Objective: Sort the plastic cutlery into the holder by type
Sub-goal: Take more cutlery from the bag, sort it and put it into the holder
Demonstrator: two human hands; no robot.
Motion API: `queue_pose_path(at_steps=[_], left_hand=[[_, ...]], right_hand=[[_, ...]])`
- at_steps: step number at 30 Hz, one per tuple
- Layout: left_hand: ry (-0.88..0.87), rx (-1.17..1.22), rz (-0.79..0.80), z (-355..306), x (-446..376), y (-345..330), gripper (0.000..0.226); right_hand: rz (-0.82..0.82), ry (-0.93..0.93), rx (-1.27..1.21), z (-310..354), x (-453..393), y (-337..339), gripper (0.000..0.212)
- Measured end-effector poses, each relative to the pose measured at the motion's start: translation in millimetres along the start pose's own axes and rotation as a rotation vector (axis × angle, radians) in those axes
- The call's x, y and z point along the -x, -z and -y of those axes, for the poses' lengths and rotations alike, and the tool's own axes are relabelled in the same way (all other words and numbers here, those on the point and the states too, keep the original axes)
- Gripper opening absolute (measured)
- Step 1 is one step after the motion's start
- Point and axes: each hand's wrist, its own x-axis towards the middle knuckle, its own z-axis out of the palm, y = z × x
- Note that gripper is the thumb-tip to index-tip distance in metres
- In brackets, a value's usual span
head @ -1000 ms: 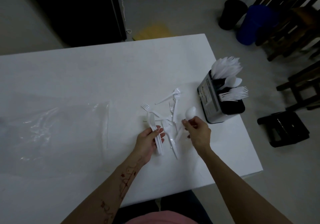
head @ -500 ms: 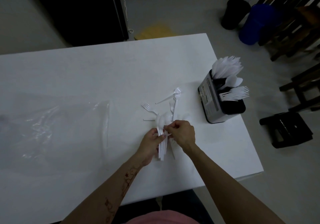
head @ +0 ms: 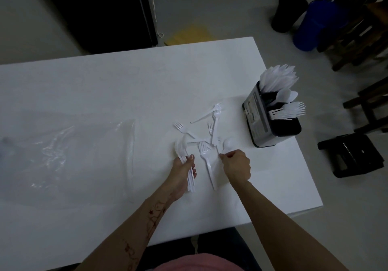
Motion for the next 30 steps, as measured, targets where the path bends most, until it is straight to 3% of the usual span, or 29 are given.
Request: queue_pose_path(at_steps=[3, 6, 13, 22, 30], left_hand=[[0.016, -0.022, 0.011, 1.7, -0.2, 1.7, 0.008], [0.015, -0.041, -0.004, 3.8, 0.0, 5.6, 0.017], [-0.010, -0.097, 0.046, 1.2, 3.7, 12.9, 0.019], [0.049, 0.010, 0.088, -0.4, 6.8, 17.7, 0.024], [0.049, 0.038, 0.041, -4.9, 4.9, 23.7, 0.016]], right_hand=[[0.025, 0.017, 0.027, -0.7, -1.1, 3.6, 0.027], [0.073, 0.053, 0.001, -2.6, -0.7, 4.5, 0.021], [-0.015, -0.031, -0.085, 8.4, -2.3, -5.0, 0.044], [-0.002, -0.005, -0.125, 8.8, -9.7, 3.0, 0.024], [0.009, -0.037, -0.216, 10.6, -17.6, -7.1, 0.030]])
